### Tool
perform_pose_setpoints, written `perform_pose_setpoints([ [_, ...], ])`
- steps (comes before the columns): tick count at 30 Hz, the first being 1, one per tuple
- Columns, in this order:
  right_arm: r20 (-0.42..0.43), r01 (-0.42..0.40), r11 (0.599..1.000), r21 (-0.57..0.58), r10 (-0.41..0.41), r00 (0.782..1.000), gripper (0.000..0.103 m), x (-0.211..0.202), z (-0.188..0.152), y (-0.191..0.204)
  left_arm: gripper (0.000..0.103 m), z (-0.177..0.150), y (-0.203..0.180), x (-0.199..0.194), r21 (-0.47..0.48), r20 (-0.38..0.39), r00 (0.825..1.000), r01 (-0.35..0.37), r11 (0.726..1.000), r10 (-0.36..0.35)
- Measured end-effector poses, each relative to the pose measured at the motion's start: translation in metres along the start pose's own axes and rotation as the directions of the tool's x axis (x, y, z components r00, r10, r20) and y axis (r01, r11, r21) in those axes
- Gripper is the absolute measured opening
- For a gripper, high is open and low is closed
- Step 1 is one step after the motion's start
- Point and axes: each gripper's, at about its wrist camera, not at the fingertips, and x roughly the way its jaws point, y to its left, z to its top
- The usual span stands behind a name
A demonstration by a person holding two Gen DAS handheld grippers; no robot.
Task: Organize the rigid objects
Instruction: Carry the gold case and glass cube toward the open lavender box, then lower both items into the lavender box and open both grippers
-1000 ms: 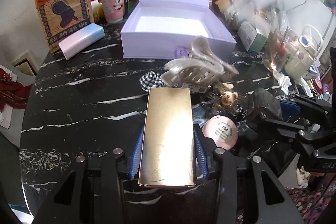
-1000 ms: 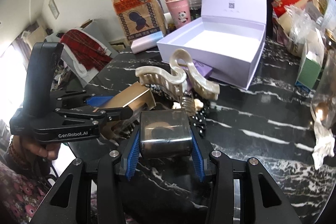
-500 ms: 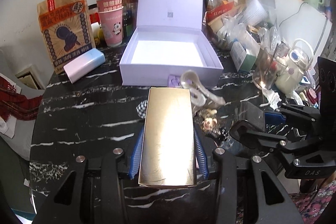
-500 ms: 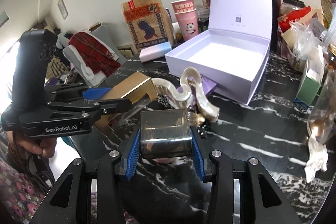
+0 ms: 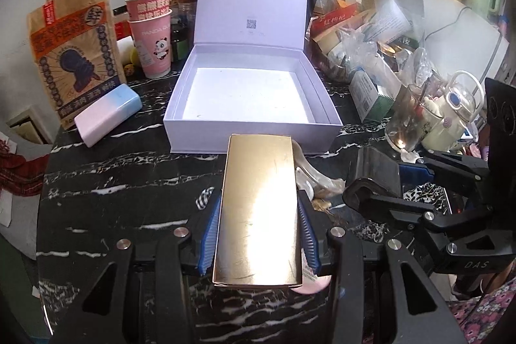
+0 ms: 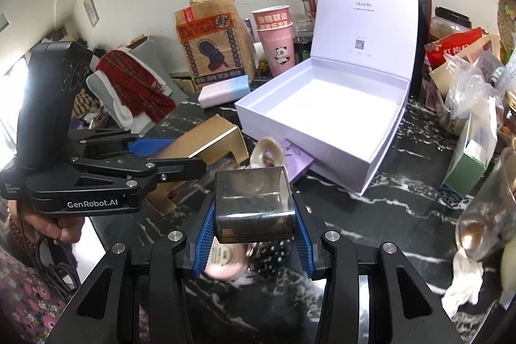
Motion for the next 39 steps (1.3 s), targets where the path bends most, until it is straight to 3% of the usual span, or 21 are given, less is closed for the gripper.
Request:
perform_pose_setpoints([
  [15,0.016,0.021,1.000,0.008,-0.021,1.000,0.043,0.020,0.037,-0.027,0.044,0.049,0.010,0.025,0.033,-0.004,1.000,0.011,0.999,-0.011],
  [29,0.030,0.082,0.996,0.022,-0.082,0.996,0.043,0.033,0.069,-0.063,0.044,0.092,0.012,0.054,0.078,-0.009,1.000,0.029,0.997,-0.029],
  [39,0.022,0.140,0.990,0.026,-0.141,0.990,0.043,0.046,0.089,-0.086,0.044,0.119,0.014,0.073,0.106,-0.004,1.000,0.005,0.994,-0.004],
])
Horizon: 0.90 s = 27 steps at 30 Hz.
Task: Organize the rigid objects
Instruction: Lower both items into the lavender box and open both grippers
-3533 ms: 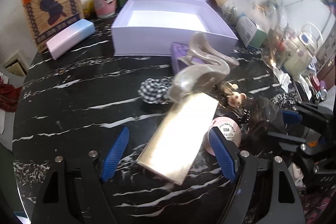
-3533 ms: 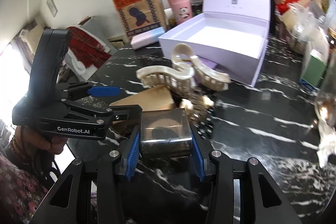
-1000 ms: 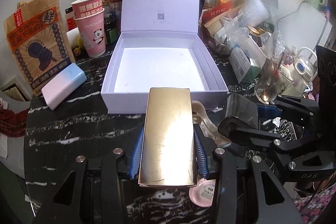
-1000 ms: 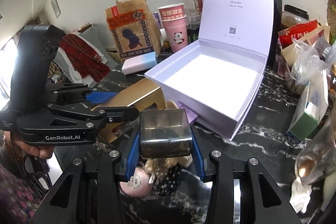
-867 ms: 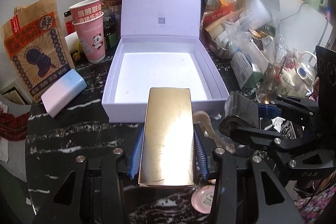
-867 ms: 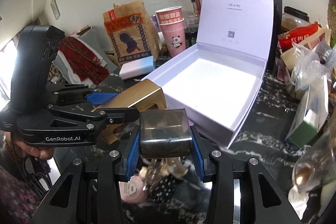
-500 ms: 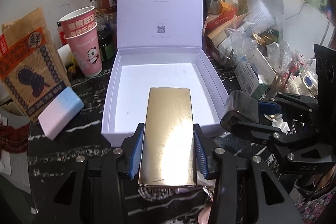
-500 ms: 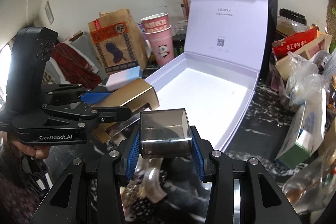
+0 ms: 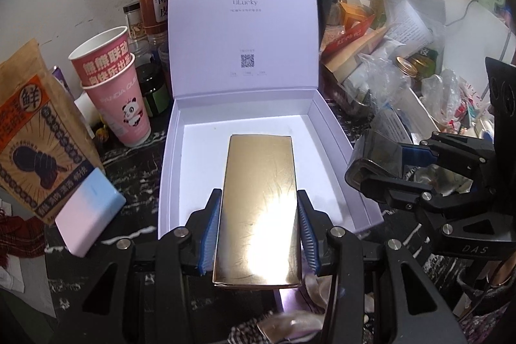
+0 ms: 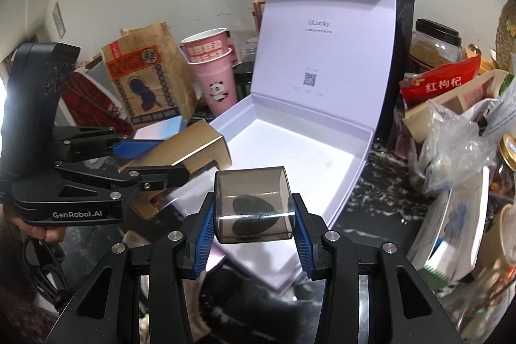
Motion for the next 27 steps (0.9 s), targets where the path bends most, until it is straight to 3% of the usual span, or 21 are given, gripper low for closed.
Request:
perform_pose_setpoints([
  [13,-0.007,0.053,0.999,0.003,-0.053,0.999,0.043,0.029,0.026,-0.024,0.044,0.033,0.009,0.033,0.029,0.003,0.997,-0.071,0.997,0.071],
  [27,-0.059,0.083,0.996,0.018,-0.082,0.995,0.043,0.075,0.044,-0.046,0.044,0.050,0.018,0.082,0.071,-0.049,0.994,-0.091,0.993,0.094],
])
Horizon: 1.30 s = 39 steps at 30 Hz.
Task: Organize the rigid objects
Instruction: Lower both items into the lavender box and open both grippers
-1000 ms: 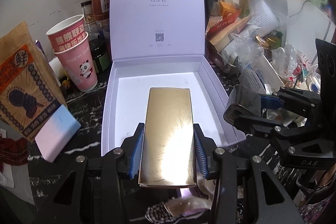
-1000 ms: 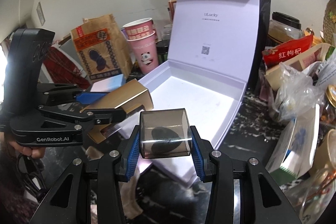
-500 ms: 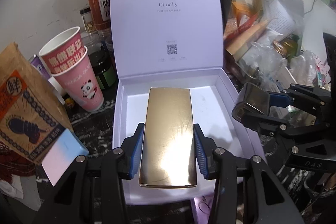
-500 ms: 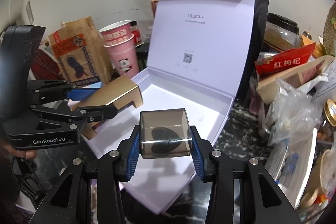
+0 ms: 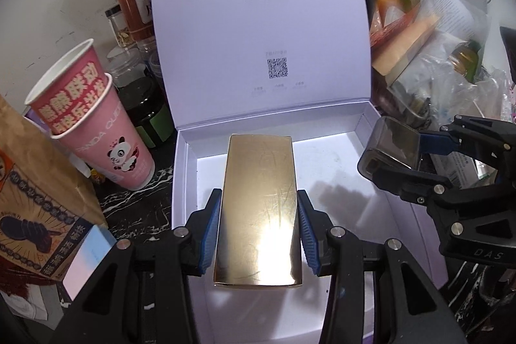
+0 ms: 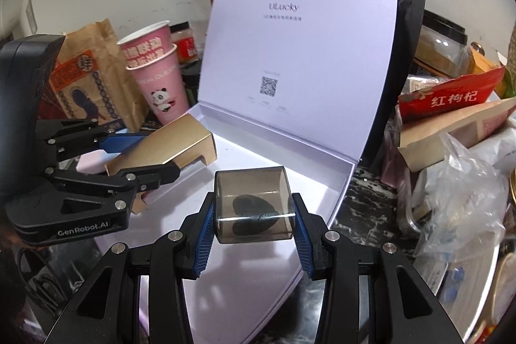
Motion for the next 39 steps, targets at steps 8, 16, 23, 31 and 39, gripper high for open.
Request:
perform_pose_setpoints([
  [8,-0.034,0.019,1.000,0.004,-0.019,0.999,0.043,0.017,0.002,-0.001,0.044,0.001,-0.002,0.021,0.023,-0.022,0.999,-0.030,0.999,0.031],
  [16,-0.060,0.053,0.998,0.033,-0.051,0.997,0.046,0.024,0.001,-0.004,0.044,0.001,-0.003,0.024,0.033,-0.009,0.997,-0.071,0.997,0.071],
  [23,-0.046,0.078,0.994,0.072,-0.075,0.996,0.067,0.011,-0.004,-0.002,0.046,-0.002,-0.006,0.027,0.025,-0.055,0.996,-0.070,0.997,0.072],
  [31,-0.032,0.114,0.989,0.100,-0.111,0.993,0.070,-0.007,-0.009,0.001,0.046,0.001,-0.010,0.012,0.017,-0.031,0.990,-0.140,0.990,0.140],
  [39,-0.013,0.137,0.985,0.105,-0.137,0.991,0.070,-0.031,-0.014,0.007,0.050,-0.002,-0.005,-0.006,0.009,-0.024,0.989,-0.148,0.989,0.148],
])
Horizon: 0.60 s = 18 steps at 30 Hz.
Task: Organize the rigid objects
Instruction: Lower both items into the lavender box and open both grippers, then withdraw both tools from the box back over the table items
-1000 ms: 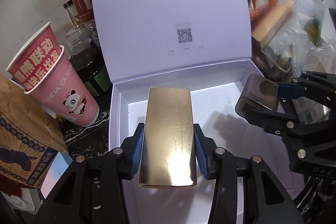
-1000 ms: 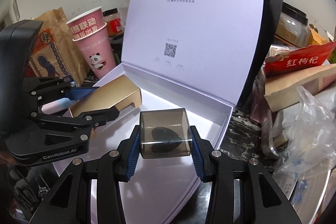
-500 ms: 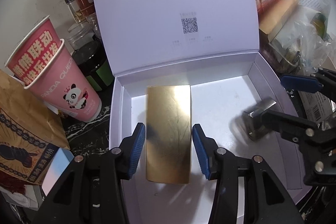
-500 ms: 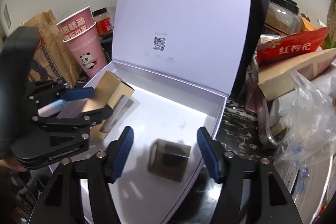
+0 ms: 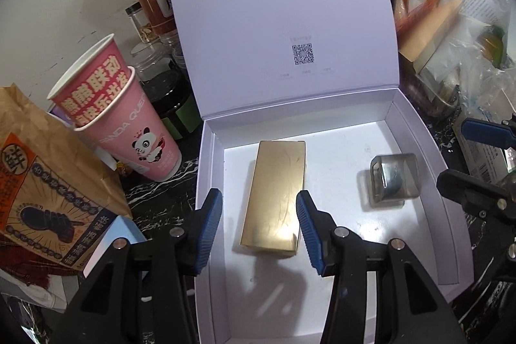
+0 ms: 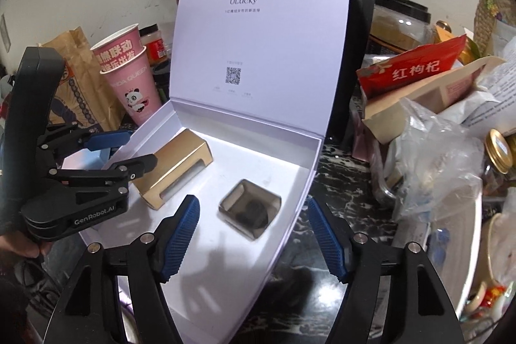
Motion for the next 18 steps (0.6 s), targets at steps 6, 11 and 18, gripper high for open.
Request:
perform_pose_setpoints([
  [6,0.026,0.016,1.000,-0.011,-0.016,1.000,0.070,-0.020,-0.001,0.006,0.079,0.002,0.005,-0.022,-0.018,0.058,0.998,0.013,1.000,-0.012],
  [11,0.055,0.027,1.000,-0.006,-0.026,0.998,0.070,-0.040,0.000,0.012,0.079,0.000,0.008,-0.047,-0.026,0.089,0.996,0.003,1.000,-0.001],
  [18,0.096,0.049,0.998,-0.027,-0.047,0.994,0.078,-0.068,-0.001,0.022,0.103,-0.005,0.011,-0.072,-0.019,0.135,0.991,-0.016,1.000,0.018],
])
